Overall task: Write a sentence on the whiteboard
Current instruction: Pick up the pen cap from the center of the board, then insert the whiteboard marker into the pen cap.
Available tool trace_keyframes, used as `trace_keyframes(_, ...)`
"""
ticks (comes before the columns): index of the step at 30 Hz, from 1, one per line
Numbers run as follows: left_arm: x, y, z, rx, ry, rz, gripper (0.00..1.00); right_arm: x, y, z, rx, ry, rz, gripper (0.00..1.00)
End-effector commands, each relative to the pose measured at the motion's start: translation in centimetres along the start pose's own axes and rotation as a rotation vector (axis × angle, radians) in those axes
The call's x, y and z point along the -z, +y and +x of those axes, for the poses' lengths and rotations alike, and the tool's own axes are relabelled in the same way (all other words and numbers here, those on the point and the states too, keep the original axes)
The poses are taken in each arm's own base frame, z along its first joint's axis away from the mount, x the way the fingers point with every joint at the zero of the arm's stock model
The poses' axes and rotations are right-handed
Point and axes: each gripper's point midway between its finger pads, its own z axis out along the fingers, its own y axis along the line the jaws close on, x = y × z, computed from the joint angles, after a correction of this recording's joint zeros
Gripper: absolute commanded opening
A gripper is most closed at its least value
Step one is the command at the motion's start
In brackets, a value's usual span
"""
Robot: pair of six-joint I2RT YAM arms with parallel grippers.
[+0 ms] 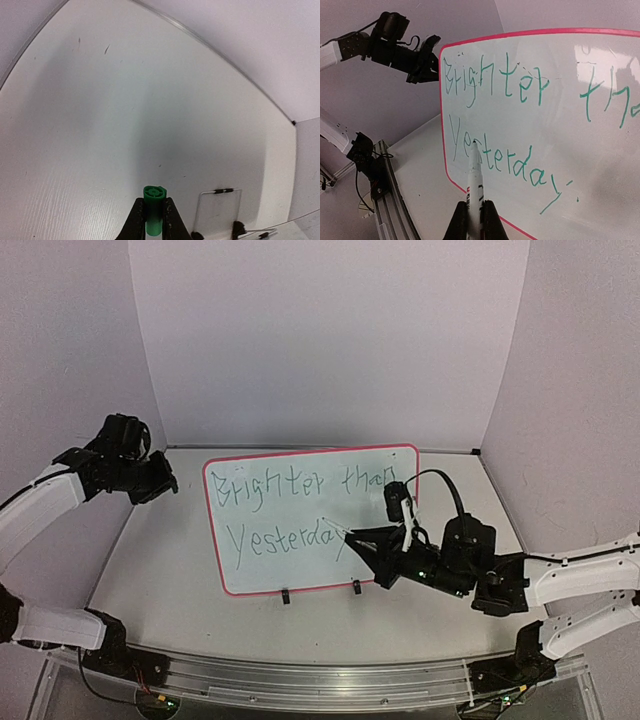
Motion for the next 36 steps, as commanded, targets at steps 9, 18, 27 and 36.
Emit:
trace_keyframes(9,13.4,-9.2,-8.0,0.145,-0.32,0.501,0.0,-3.0,6.6,-7.8,0.055,-0.259,-0.043,0.0)
trace_keyframes(18,14.9,-12.8,-6.6,0.22,-0.199,0.748,0.0,-7.4,9.4,-10.6,0.106,-0.234,0.01,0.0)
trace_keyframes(27,17.3,-14.5,-5.8,0.23,-0.151,0.874,0.0,-10.0,11.9,-11.2,0.143,-0.204,0.017,0.0)
trace_keyframes(36,16.1,-17.5,-2.5,0.202,-0.061,0.928,0.0,-11.4,11.5,-11.4,0.182,-0.221,0.158,0.0)
